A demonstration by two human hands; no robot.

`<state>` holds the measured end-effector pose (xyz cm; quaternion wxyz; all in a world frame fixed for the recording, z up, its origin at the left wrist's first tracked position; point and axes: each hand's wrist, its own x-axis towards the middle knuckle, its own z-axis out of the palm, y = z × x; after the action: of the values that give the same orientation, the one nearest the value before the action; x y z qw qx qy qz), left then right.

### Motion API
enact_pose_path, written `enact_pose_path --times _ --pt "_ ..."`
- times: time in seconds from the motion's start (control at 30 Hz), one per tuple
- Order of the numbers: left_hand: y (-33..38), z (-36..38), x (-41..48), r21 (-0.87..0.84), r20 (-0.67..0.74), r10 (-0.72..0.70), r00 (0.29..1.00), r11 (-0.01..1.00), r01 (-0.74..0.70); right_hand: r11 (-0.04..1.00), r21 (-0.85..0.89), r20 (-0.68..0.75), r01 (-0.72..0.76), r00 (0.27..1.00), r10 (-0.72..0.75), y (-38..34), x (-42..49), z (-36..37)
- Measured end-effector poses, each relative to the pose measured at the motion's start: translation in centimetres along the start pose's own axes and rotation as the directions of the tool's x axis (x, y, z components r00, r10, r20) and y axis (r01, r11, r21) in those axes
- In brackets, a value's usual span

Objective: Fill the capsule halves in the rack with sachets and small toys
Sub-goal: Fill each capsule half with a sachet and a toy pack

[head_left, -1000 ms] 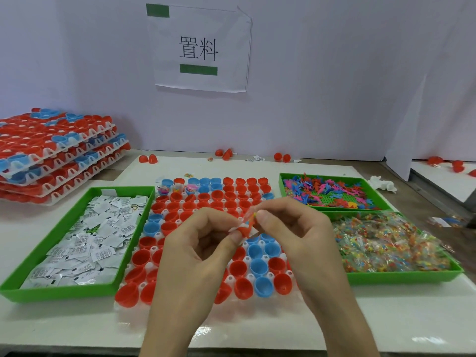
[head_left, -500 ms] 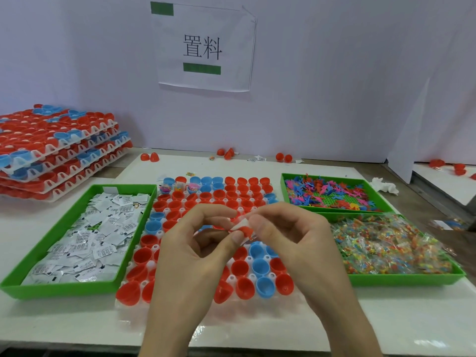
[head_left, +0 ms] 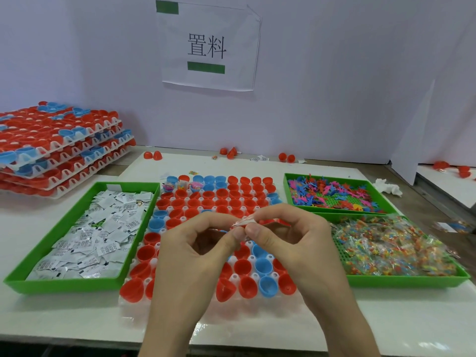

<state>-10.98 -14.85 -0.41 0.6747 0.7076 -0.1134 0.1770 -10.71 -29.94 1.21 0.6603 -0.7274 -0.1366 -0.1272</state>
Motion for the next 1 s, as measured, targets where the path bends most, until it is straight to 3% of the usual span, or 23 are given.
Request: enact_pose_path --times 0.13,0.23,0.33,0.47,0.67,0.83,1.0 --pt "-0.4 -0.1 0.0 0.078 -0.116 0.094 0.989 0.993 -0.085 0.994 -0.087 -0.062 -0.065 0.996 0.060 0.2 0.0 0.5" --pt "-0.7 -0.3 0.1 0.248 -0.187 0.267 0.945 0.944 -0.217 0.967 0.168 -0.068 -0.192 0.976 0.206 0.0 0.0 0.6" --pt "-0.8 0.0 0.1 0.365 -0.123 0.423 0.898 0.861 -0.356 0.908 0.313 0.031 -0.279 0.959 0.283 -0.2 0.1 0.8" --pt "-0.9 0.3 0.3 0.383 -0.053 0.474 0.879 0.823 -0.420 0.915 0.310 0.033 -0.258 0.965 0.261 0.1 0.3 0.8" --pt "-1.0 0.1 0.2 0.239 -0.030 0.403 0.915 0.891 -0.385 0.935 0.285 -0.026 -0.212 0.973 0.229 0.6 0.4 0.2" --pt "-0.7 0.1 0.3 -0.105 -0.104 0.132 0.986 0.984 -0.142 0.982 0.184 -0.077 -0.039 0.996 0.054 0.4 0.4 0.7" --pt "-0.8 -0.4 0.3 -0.135 -0.079 0.041 0.996 0.990 -0.051 0.989 0.148 -0.065 0.020 0.998 -0.010 0.4 0.3 1.0"
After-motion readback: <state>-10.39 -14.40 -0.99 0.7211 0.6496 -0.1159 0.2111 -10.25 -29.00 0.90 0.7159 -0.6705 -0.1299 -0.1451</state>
